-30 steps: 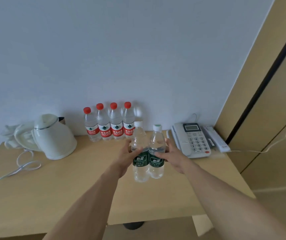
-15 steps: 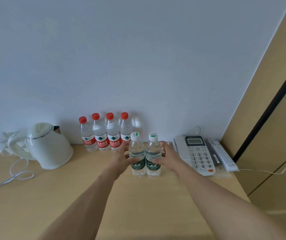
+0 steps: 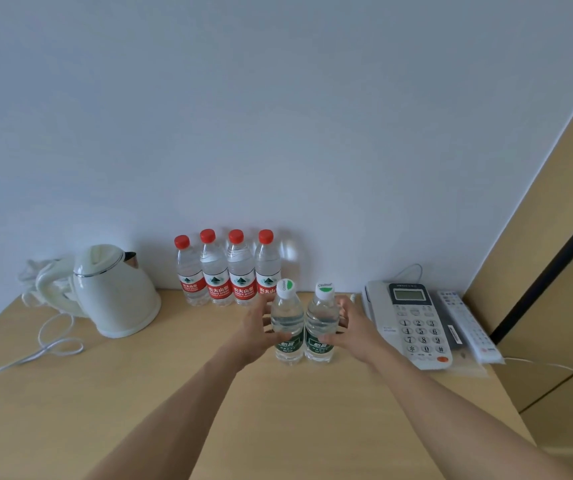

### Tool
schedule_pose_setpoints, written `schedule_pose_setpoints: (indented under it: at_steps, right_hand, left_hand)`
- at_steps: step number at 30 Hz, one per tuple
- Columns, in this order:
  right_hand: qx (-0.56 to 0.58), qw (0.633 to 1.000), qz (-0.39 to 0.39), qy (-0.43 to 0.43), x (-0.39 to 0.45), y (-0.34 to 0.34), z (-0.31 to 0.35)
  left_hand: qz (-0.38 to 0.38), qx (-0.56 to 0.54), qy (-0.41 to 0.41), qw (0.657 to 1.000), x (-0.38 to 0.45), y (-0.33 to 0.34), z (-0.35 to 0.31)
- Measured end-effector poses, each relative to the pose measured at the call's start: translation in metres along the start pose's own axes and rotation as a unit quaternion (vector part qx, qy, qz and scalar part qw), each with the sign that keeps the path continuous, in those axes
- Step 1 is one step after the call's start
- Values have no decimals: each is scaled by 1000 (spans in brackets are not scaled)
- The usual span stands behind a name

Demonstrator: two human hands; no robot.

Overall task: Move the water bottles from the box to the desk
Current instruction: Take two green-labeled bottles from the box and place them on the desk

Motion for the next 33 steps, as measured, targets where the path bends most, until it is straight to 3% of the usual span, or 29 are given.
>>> schedule_pose_setpoints:
  at_steps: [6, 9, 13, 20, 33]
  right_hand:
    - [0, 999, -40, -35, -10, -9, 20]
    - [-29, 992, -86, -84, -17, -23, 46]
    - [-70, 983, -102, -135, -26, -26, 71]
    - [-104, 968, -161, -160, -32, -28, 77]
    - [-89, 968, -185, -142, -40, -38, 69]
  left_hand:
    - [42, 134, 19, 990, 3, -9, -23]
    - [16, 192, 63, 979, 5, -28, -54]
    - [-31, 268, 129, 954, 5, -46, -98]
    - [-22, 400, 175, 899, 12, -29, -129]
    - [21, 479, 189, 857, 65, -12, -139]
Point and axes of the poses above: each hand's wrist, its own x-axis towards the middle knuckle, its own y-axis out of the palm, z = x × y, the point moved 9 cm from there along x, towards the middle knuckle, and after that the axes turned 6 degrees about y, right-handed, at the moved point
